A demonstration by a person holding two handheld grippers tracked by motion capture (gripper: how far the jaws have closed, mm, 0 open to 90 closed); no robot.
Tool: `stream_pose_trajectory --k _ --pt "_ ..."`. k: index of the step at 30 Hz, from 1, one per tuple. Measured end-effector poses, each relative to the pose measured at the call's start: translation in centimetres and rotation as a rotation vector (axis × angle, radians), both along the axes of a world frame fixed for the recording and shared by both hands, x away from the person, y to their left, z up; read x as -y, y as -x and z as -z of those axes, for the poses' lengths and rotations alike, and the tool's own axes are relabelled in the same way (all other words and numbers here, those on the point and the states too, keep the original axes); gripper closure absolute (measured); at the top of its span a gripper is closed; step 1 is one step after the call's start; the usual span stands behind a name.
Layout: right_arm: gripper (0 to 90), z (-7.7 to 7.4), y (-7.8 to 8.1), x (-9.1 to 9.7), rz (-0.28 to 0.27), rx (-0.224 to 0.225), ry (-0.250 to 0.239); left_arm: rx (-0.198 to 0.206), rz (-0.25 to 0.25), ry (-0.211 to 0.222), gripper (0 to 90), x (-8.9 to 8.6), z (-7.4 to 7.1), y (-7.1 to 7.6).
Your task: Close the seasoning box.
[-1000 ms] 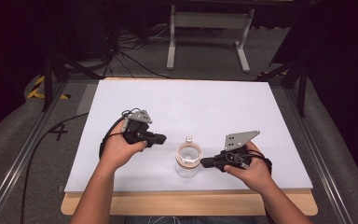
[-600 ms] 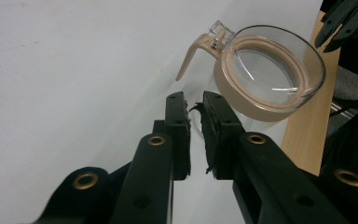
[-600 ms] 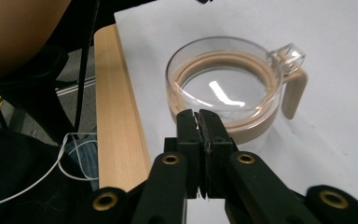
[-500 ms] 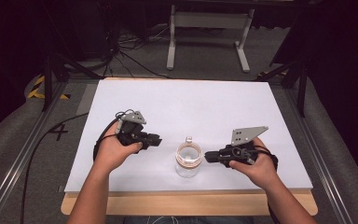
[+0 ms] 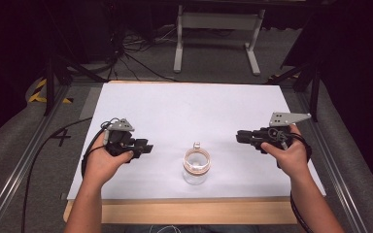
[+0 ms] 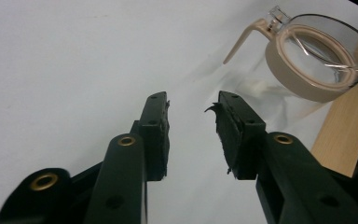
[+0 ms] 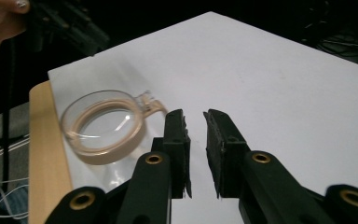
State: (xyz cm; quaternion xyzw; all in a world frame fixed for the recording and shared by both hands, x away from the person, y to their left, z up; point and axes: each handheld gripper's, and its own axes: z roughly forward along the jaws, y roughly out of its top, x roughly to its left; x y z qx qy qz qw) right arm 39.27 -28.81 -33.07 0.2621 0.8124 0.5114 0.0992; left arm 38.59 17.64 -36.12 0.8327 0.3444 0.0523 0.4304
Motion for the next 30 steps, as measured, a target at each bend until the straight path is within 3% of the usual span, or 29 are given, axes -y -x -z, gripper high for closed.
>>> stream_pose_trajectory --k 7,15,22,25,29,30 --pt "71.2 1.4 -1.9 3.1 0.121 -0.023 0.023 0.008 -0.051 -0.001 57.8 -1.0 1.2 -0.7" --pt "65.9 4.2 -3.5 6.5 0.242 -0.068 0.067 0.003 -0.091 -0.008 53.5 -1.9 2.9 -2.1" --pt "57.6 7.0 -4.8 7.6 0.288 -0.071 0.121 -0.029 -0.136 -0.013 53.5 -2.8 5.2 -3.3" --pt "55.1 7.9 -5.1 7.8 0.292 -0.064 0.142 -0.016 -0.146 -0.024 52.8 -3.1 6.0 -3.7" --pt "52.4 9.0 -5.5 8.2 0.307 -0.068 0.153 0.031 -0.129 -0.101 51.3 -3.1 7.1 -4.0" --pt "52.2 9.2 -5.5 8.3 0.312 -0.07 0.162 0.034 -0.127 -0.1 51.1 -3.1 7.3 -4.0"
